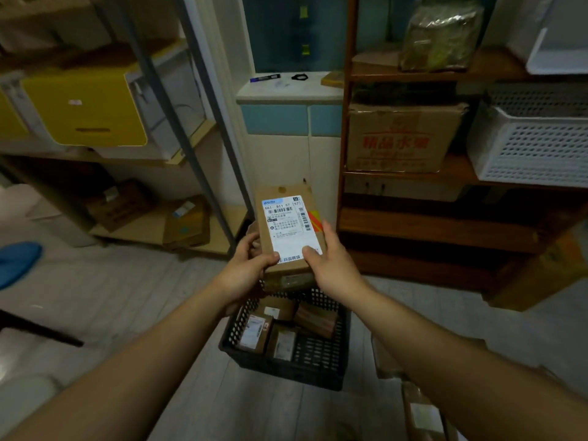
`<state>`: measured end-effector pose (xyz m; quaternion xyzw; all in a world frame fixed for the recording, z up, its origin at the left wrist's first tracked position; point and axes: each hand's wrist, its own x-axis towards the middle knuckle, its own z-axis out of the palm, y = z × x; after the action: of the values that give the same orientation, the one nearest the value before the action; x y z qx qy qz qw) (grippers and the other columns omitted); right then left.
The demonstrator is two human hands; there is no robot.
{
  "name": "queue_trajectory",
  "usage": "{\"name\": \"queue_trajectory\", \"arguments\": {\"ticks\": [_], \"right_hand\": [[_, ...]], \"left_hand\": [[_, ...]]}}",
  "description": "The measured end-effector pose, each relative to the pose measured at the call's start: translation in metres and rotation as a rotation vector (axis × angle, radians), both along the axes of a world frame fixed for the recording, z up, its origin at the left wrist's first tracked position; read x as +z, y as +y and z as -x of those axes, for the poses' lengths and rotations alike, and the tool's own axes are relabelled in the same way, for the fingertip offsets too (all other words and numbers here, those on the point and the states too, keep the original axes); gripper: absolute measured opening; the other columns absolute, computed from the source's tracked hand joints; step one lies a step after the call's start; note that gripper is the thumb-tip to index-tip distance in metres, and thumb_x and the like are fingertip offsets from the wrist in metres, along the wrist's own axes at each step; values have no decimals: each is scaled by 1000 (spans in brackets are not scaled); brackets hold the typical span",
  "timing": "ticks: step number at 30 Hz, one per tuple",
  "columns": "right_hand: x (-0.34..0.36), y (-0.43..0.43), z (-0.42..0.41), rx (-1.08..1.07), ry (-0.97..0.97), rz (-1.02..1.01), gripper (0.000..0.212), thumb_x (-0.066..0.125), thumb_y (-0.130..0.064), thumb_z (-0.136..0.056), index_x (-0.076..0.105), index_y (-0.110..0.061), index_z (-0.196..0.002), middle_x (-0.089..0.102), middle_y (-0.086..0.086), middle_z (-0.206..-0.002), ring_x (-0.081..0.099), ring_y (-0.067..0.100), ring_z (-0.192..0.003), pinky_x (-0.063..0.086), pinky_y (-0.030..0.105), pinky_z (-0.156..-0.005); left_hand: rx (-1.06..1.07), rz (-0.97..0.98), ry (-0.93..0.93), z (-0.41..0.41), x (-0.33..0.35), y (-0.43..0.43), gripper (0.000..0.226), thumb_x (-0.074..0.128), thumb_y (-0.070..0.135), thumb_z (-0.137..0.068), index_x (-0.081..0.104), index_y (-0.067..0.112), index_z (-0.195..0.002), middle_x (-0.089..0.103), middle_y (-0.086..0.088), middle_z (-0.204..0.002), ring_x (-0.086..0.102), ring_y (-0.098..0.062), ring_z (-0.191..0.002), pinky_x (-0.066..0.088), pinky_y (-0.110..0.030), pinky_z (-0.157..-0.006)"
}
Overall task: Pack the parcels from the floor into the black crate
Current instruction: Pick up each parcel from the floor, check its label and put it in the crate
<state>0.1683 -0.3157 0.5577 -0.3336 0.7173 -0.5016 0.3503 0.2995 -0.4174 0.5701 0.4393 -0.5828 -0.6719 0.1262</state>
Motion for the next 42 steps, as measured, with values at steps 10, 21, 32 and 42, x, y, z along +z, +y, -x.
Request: {"name": "queue_trajectory", "arguments": {"ticks": [10, 21, 32, 42], "right_hand": [[-42, -80, -9, 153, 413, -318, 99, 68, -47, -80, 3, -29, -151, 14, -1, -149, 32, 21, -133, 40, 34, -105], [-123, -154, -39, -126, 368, -694, 122, 59, -83, -55, -2, -31, -146, 3, 8, -152, 18, 32, -138, 36, 53, -105], [-327, -130, -9, -94, 211, -902, 110, 56, -76, -65, -4, -32, -147, 9, 14, -147, 21, 35, -131, 34, 50, -106], [-543, -111, 8, 93, 179, -1086, 110, 61, -74, -62, 3, -33, -145, 13, 15, -144, 22, 35, -129, 35, 49, -103]], "left_hand": [[-106, -134, -113, 4, -50, -102, 55, 59, 22, -90, 30, 40, -133, 62, 0, -105, 60, -25, -97, 50, -49, -88], [-288, -313, -145, 21, -151, -182, 52, 59, 39, -89, 34, 41, -134, 56, -3, -126, 60, -32, -109, 55, -53, -80], [-458, -404, -365, 50, -376, -162, 48, 60, 41, -87, 42, 46, -131, 51, 3, -135, 51, -29, -121, 46, -56, -96], [-1115, 550, -924, 7, -609, -209, 92, 26, 74, -75, -5, 31, -150, -3, -7, -160, -1, -35, -145, 9, -56, -115]]}}
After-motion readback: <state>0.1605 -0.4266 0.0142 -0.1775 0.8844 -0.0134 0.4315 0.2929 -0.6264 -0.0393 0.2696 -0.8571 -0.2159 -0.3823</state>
